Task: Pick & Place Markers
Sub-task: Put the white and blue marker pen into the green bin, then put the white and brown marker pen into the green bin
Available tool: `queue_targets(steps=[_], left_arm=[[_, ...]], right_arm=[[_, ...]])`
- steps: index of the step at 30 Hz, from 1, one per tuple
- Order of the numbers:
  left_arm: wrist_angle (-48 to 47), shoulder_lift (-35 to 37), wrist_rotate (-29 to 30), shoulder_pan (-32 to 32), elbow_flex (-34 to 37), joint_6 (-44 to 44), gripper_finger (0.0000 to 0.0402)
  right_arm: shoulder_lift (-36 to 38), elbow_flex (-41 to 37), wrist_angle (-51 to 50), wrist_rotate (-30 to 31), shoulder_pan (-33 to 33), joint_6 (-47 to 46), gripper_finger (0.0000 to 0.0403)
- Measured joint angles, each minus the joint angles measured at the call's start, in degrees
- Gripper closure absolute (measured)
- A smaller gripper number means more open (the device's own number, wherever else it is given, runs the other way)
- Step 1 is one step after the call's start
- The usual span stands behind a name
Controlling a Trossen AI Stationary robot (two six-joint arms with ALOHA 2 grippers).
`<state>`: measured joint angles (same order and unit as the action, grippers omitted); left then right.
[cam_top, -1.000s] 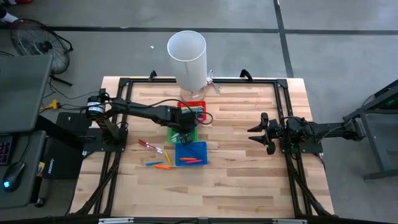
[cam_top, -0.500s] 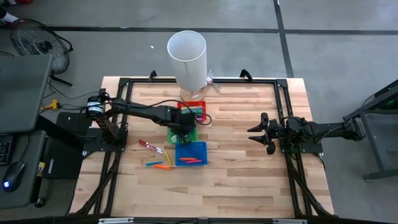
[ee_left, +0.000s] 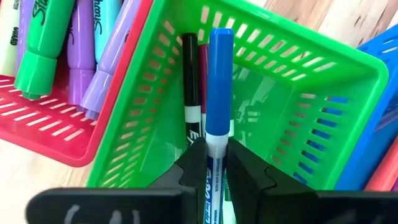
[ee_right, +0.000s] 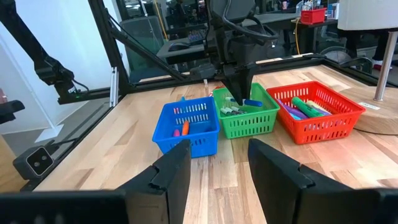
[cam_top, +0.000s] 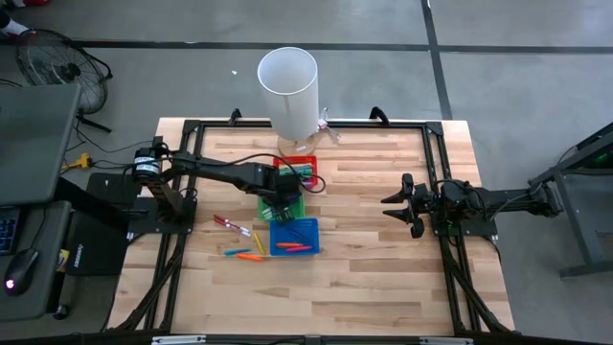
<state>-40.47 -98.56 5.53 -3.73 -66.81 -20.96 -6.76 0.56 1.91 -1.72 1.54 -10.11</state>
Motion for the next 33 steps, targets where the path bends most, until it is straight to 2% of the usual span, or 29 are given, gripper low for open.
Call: queue_targets(steps=[3, 10, 14, 23, 33], left_arm=[[0.04, 0.00, 0.02, 0.00, 0.00, 1.05, 0.0346], [1.06, 0.02, 0.17, 0.00, 0.00, 1.17, 0.0283], [1.07, 0.02, 0.17, 0.00, -0.21, 1.57, 0.0260], [-7.98, 0.49, 0.58, -0.02, -7.49, 3.47, 0.0254], [-13.74, 7.44, 0.58, 0.00, -7.67, 2.31, 0.0254]], right_arm=[[0.00, 0.01, 0.00, -0.01, 0.00, 0.02, 0.0253], [0.00, 0.00, 0.00, 0.00, 0.00, -0.04, 0.0253], [0.00, 0.00, 0.00, -0.02, 0.00, -0.02, 0.0253], [0.00, 0.00, 0.00, -0.02, -0.02, 0.02, 0.0253], [-0.04, 0.00, 0.00, 0.00, 0.00, 0.00, 0.0253]])
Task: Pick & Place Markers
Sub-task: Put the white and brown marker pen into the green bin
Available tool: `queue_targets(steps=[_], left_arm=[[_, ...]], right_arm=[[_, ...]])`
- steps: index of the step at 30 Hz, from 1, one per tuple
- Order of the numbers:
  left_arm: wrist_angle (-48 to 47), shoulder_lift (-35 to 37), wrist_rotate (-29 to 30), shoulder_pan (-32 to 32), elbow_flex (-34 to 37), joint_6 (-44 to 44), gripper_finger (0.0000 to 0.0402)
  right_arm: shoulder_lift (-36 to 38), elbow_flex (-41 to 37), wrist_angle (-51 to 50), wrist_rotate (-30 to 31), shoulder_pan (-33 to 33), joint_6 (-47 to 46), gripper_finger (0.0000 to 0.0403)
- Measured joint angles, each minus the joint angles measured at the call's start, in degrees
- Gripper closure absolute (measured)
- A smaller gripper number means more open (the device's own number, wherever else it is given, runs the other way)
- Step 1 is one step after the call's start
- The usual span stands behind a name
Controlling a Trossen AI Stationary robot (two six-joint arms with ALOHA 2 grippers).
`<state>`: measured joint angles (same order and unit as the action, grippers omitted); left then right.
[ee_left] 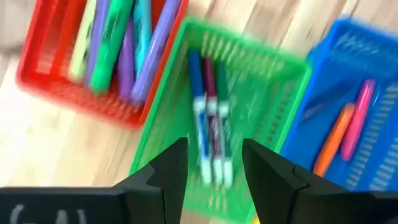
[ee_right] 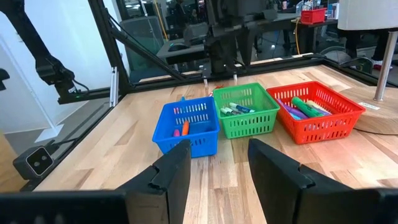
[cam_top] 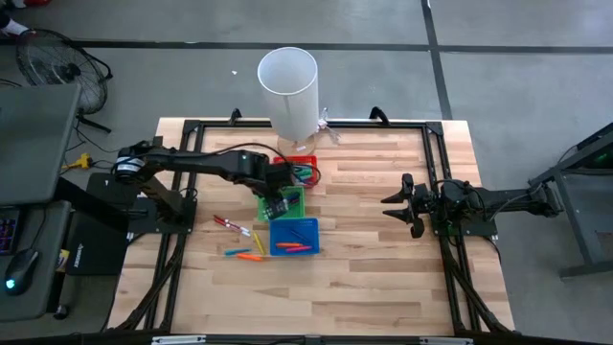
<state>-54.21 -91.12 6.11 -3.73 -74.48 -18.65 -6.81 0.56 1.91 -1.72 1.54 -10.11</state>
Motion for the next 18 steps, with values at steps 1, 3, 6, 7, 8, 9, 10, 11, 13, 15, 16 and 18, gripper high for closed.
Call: queue_targets(steps=[1, 3, 6, 7, 8, 9, 10, 11, 13, 15, 16, 18], left_arm=[[-1.33, 0.59, -0.01, 0.10, 0.09, -0.31, 0.0254], [-1.69, 1.37, 0.04, 0.76, 0.09, -1.60, 0.0254], [-4.31, 3.21, -0.15, 1.78, 0.12, -2.24, 0.0254], [-4.65, 3.68, -0.07, 2.21, 0.07, -2.60, 0.0254], [-4.77, 4.30, -0.02, 2.47, 0.40, -2.66, 0.0254], [-5.07, 5.04, -0.26, 2.94, 1.19, -2.73, 0.0254], [-5.62, 5.78, -0.42, 3.43, 1.95, -3.27, 0.0254], [-5.40, 6.43, -0.42, 3.92, 2.70, -4.18, 0.0254], [-4.99, 8.61, -0.57, 4.79, 5.34, -6.17, 0.0254], [-5.54, 10.44, -0.81, 5.93, 7.99, -7.79, 0.0254], [-4.69, 11.48, -0.82, 6.54, 9.41, -8.54, 0.0254], [-5.39, 13.80, -1.06, 7.80, 12.56, -9.77, 0.0254]], right_arm=[[0.05, 0.00, -0.02, 0.00, -0.01, 0.02, 0.0253], [0.13, 0.00, 0.00, 0.00, -0.02, -0.04, 0.0253], [0.09, 0.00, 0.00, -0.02, -0.01, 0.01, 0.0253], [0.09, 0.00, 0.00, 0.00, -0.01, -0.03, 0.0253], [0.07, 0.00, 0.00, -0.02, 0.00, -0.03, 0.0253], [0.07, 0.00, 0.00, -0.02, -0.01, 0.01, 0.0253], [0.07, 0.00, 0.00, 0.00, -0.02, 0.02, 0.0253], [0.07, 0.00, 0.00, 0.00, -0.02, 0.00, 0.0253], [0.07, 0.00, 0.00, 0.00, 0.00, -0.04, 0.0253], [0.07, 0.00, 0.00, -0.02, -0.02, 0.02, 0.0253], [0.07, 0.00, 0.02, -0.02, -0.02, -0.01, 0.0253], [0.02, 0.00, -0.08, -0.01, 0.00, -0.03, 0.0253]])
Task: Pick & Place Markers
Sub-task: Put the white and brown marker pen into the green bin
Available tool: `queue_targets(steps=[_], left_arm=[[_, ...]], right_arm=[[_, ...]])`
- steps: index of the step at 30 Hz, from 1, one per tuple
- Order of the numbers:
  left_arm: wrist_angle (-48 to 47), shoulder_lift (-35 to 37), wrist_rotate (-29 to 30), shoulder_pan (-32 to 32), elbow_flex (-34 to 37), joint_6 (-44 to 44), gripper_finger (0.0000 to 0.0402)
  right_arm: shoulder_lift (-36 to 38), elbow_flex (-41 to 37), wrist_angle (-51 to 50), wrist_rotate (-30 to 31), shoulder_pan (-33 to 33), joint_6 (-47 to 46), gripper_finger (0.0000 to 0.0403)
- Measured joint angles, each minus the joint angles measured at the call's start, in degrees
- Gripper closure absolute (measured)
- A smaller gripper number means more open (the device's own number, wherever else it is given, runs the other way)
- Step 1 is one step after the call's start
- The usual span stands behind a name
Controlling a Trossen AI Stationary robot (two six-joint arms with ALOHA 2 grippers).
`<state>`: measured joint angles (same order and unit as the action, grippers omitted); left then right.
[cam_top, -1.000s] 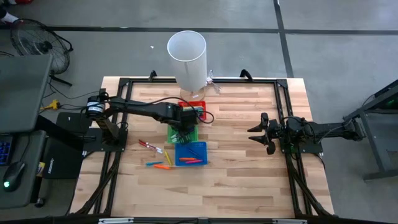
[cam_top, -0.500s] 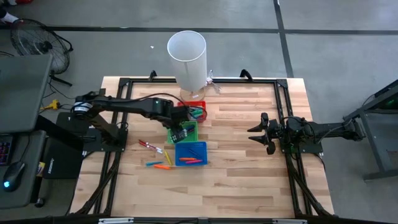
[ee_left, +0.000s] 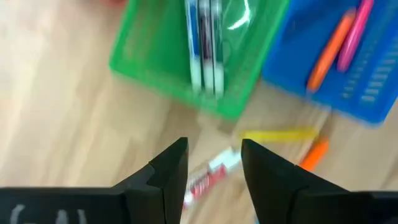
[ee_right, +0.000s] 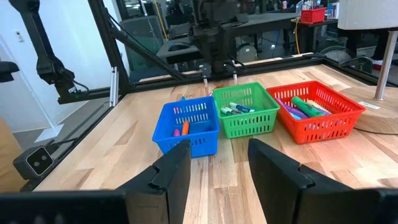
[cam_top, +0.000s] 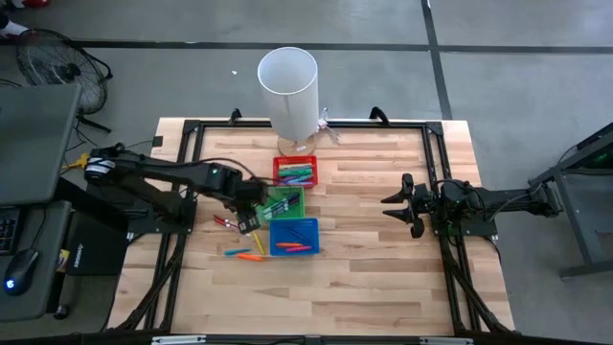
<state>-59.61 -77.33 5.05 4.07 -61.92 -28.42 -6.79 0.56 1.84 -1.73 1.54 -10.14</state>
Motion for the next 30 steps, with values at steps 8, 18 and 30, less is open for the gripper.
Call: queue_targets(steps=[8, 18, 30], left_arm=[[3.04, 5.84, -4.57, 4.55, 11.52, -6.58, 0.0254], [6.37, 6.04, -7.27, 6.52, 20.15, 1.96, 0.0254], [10.75, 5.02, -3.73, 6.45, 23.35, 7.32, 0.0254]], right_arm=[[-0.09, 0.00, 0.02, 0.01, -0.01, -0.01, 0.0253], [0.04, 0.00, 0.05, -0.01, -0.02, -0.01, 0.0253], [0.04, 0.00, 0.05, -0.01, 0.00, 0.05, 0.0253]])
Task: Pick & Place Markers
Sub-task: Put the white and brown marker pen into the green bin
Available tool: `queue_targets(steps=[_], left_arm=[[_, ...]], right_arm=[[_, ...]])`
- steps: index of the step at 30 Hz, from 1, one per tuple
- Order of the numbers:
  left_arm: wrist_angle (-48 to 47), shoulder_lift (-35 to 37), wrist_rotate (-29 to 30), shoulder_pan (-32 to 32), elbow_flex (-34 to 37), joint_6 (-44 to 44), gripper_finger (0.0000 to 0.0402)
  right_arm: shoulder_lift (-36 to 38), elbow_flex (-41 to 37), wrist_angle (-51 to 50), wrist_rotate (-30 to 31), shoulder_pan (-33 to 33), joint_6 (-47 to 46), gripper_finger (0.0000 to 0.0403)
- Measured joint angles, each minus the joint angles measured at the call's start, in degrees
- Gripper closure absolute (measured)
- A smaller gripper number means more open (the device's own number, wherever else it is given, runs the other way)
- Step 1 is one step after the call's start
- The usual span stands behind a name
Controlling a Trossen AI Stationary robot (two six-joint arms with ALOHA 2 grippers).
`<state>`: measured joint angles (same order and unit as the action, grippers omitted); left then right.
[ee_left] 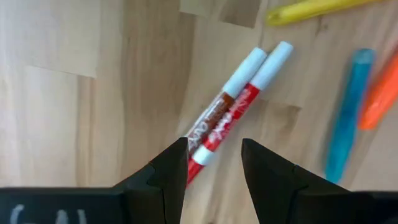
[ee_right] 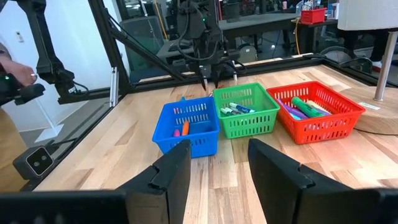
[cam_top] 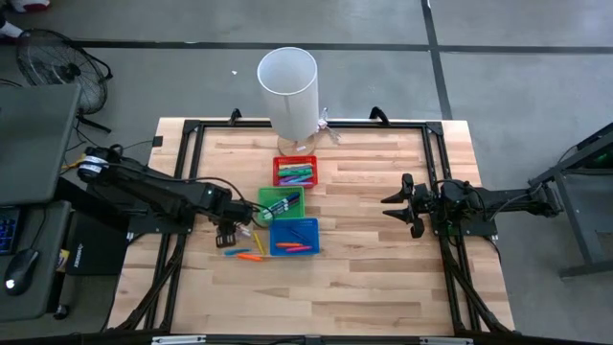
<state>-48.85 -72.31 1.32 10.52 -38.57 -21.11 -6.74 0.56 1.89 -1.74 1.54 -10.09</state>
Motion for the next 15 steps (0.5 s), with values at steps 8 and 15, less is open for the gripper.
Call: queue_targets(steps=[8, 15], left_arm=[[1.21, -2.46, 1.21, 0.00, 0.00, 5.42, 0.0254], [2.94, -4.41, 1.92, 0.00, 0.00, 5.84, 0.0254]], right_arm=[[0.00, 0.01, 0.00, 0.01, 0.00, -0.04, 0.0253], [0.00, 0.00, 0.00, 0.02, -0.02, 0.00, 0.0253]])
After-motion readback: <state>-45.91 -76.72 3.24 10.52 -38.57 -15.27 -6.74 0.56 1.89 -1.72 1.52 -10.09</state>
